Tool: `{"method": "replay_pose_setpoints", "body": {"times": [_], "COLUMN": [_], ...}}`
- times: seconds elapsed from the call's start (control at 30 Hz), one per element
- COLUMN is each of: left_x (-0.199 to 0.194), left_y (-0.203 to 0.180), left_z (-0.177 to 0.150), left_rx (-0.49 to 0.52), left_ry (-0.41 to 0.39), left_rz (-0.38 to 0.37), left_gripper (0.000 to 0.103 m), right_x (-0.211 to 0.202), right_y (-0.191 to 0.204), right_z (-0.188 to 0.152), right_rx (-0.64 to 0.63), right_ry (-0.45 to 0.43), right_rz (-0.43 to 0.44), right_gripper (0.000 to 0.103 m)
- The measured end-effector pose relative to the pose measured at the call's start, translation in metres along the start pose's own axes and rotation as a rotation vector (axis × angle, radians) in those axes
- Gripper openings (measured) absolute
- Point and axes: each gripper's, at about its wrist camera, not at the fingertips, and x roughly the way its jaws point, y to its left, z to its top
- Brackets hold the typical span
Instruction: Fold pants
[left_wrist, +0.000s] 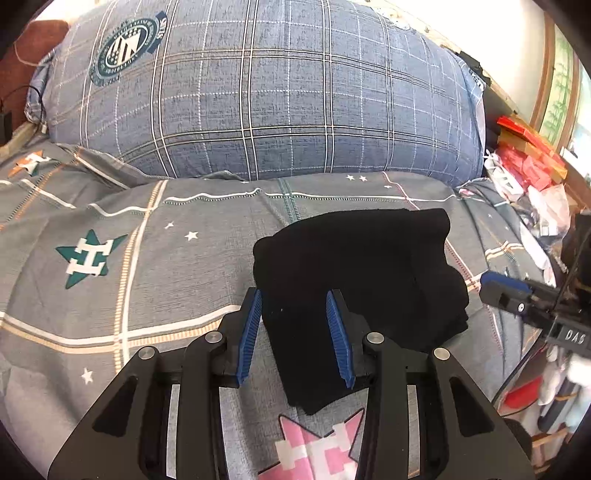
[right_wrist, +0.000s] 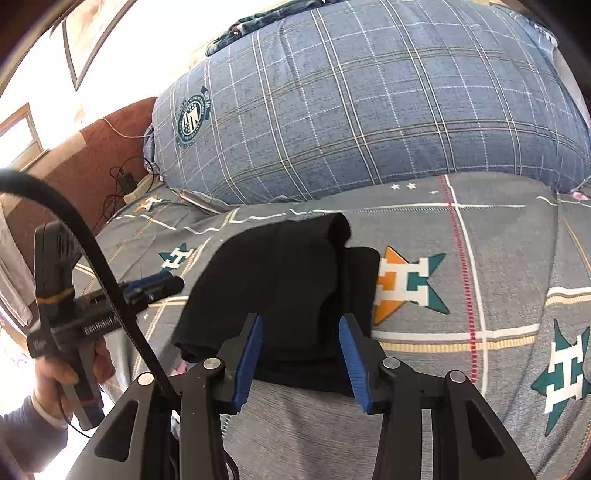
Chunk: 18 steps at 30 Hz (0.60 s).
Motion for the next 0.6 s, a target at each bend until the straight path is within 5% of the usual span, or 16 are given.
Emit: {"method": "replay_pose_setpoints", "body": {"times": [0.6], "left_x": [-0.008], "left_y": [0.003], "left_z": [-0.007], "left_rx": [-0.011], "left_ry": [-0.024], "left_rz": [0.084], "left_gripper": [0.036], "right_x": [0.015], "right_y": [0.033], "right_z": [0.004], "right_rx": [-0.045], "right_ry": [0.034], "right_rz": [0.02], "right_gripper": [0.046]}}
